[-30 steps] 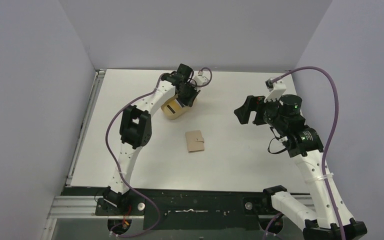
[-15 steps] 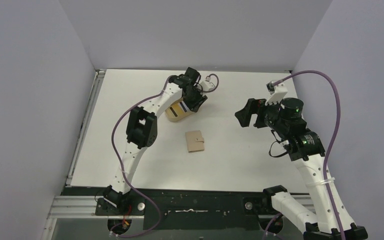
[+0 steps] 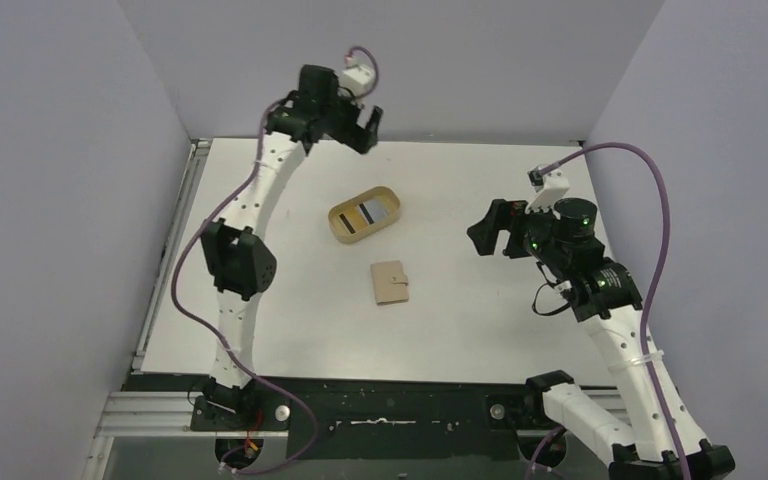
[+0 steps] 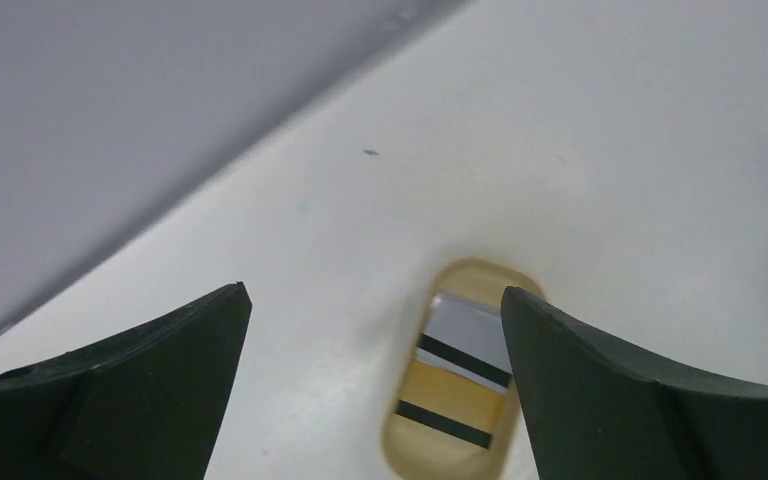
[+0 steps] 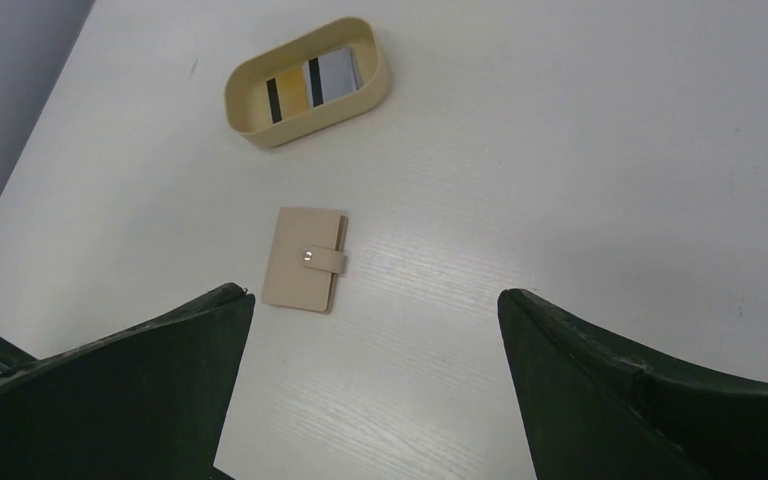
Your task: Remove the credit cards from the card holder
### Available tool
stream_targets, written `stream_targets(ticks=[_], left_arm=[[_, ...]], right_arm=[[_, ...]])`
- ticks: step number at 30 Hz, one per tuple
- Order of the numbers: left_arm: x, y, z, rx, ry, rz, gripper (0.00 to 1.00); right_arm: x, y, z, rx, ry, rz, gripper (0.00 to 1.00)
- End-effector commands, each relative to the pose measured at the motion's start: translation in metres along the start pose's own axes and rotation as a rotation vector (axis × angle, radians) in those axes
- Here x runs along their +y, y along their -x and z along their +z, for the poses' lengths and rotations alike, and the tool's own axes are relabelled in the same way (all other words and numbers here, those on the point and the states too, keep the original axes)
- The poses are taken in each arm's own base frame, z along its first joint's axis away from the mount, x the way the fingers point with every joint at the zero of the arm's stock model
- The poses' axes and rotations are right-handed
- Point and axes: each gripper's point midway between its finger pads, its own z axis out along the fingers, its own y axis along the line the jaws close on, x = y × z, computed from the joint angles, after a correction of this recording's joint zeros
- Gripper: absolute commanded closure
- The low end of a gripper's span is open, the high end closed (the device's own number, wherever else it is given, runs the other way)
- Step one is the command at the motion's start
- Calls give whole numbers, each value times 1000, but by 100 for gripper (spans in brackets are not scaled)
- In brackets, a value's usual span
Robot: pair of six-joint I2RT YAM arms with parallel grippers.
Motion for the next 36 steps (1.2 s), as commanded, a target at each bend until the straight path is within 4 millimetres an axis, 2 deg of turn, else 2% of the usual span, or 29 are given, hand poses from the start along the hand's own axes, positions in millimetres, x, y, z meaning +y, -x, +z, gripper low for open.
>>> stream_targets(ticks=[1,3,5,9,12,14,17,18,20,23,27,31,36], left_arm=[[126,62,-64,-356,243,-262,3],[147,54,-65,-384,285,-348,3],[159,44,-62,-366,340,-403,3],[162,8,-49,-169,376,-441,3],[163,0,-58,-119,403,-439,3],[164,7,-73,-158,420,-442,3],[173,-1,-81,-232,450,-507,3],[170,-27,-71,-213,453,-544,3],[161,-31,-70,-291,459,-546,3],[140,-42,-71,-283,443,-478,3],[102,-34,-95,-310,364,-429,3],[55,-33,-124,-286,332,-396,3],[14,-49,-152,-276,266,-416,3]], right_arm=[[8,4,17,-26,14,-1,0],[14,-2,24,10,18,-17,0],[23,-14,34,77,22,-50,0],[44,-47,53,199,-9,-195,0],[56,-80,68,282,-53,-321,0],[60,-104,81,334,-66,-380,2],[67,-125,101,373,-51,-400,8],[71,-128,108,376,-34,-400,11],[77,-135,121,392,2,-415,20],[83,-142,139,447,29,-443,36],[84,-149,159,486,45,-476,42],[81,-159,176,518,48,-511,43],[79,-173,193,566,65,-526,47]])
